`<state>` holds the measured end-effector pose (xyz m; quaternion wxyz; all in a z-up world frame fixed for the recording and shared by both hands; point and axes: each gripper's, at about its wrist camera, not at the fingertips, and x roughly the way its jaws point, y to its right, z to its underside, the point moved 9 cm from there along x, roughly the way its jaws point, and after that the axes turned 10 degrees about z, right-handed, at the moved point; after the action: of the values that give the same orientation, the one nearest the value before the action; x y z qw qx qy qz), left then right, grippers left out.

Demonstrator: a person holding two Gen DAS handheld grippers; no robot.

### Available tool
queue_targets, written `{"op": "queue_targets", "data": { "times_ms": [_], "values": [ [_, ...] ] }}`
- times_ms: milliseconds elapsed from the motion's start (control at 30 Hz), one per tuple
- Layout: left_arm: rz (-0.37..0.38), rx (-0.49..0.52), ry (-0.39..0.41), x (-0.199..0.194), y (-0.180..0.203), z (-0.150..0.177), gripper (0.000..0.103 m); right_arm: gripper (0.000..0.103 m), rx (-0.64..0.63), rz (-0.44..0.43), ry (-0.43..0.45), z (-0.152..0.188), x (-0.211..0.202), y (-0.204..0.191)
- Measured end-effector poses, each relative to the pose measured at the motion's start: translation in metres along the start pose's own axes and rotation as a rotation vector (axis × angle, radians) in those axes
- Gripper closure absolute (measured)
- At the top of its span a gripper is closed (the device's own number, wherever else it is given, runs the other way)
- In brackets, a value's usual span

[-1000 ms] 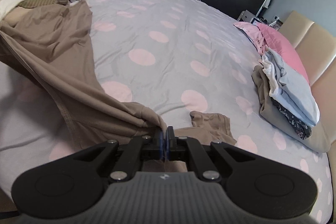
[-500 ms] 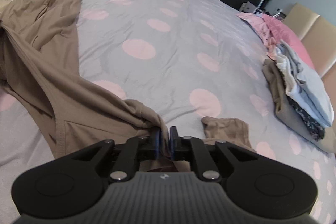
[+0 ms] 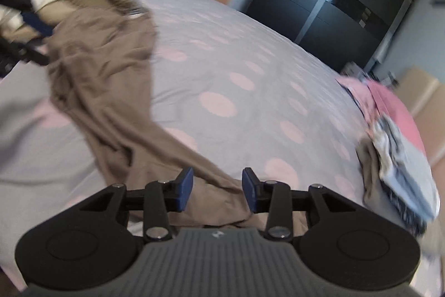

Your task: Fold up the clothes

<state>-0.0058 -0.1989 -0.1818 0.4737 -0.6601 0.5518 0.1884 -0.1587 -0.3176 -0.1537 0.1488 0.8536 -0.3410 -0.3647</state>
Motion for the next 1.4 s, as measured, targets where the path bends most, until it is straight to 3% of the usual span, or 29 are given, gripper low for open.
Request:
{"op": "queue_targets", "data": {
  "times_ms": [67,233,333,500,700,800,833,867,967,1133,1300,1400],
  "values": [
    [-0.012,0.051,-0.034,0.003,-0.002,0.005,0.070,0.069,-0.073,-0.039,0.008,-0.002,0.000,-0.011],
    [-0.014,0.116,-0.072,0.008,-0.017,0.011,0.070,0.069,-0.284,-0.145,0.019,-0.001,-0.002,-0.030],
    [-0.030,0.209,-0.084,0.018,-0.026,0.012,0.069,0.069,-0.360,-0.173,0.028,-0.003,0.002,-0.033],
    [-0.049,0.223,-0.106,0.048,-0.040,0.016,0.070,0.069,-0.417,-0.197,0.017,0.001,0.016,-0.042],
    [-0.089,0.359,-0.106,0.069,-0.026,0.011,0.074,0.069,-0.530,-0.169,0.033,0.015,0.029,-0.061],
    [-0.090,0.362,-0.112,0.076,-0.023,0.007,0.086,0.071,-0.532,-0.166,0.018,0.021,0.037,-0.066],
    [-0.088,0.359,-0.114,0.077,-0.022,0.006,0.090,0.078,-0.525,-0.168,0.013,0.022,0.038,-0.068],
    [-0.086,0.356,-0.116,0.078,-0.021,0.004,0.091,0.085,-0.520,-0.170,0.010,0.022,0.037,-0.069],
    [-0.085,0.314,-0.106,0.071,-0.023,-0.003,0.093,0.092,-0.525,-0.158,0.024,0.021,0.030,-0.069],
    [-0.076,0.198,-0.119,0.048,-0.024,-0.011,0.095,0.097,-0.418,-0.148,-0.034,0.017,0.022,-0.051],
    [0.019,0.127,-0.086,0.014,0.002,-0.024,0.096,0.103,-0.263,-0.108,-0.147,0.021,0.017,-0.022],
    [0.086,0.117,-0.069,0.002,0.027,-0.027,0.096,0.103,-0.234,-0.078,-0.181,0.029,0.009,-0.011]
  ]
}}
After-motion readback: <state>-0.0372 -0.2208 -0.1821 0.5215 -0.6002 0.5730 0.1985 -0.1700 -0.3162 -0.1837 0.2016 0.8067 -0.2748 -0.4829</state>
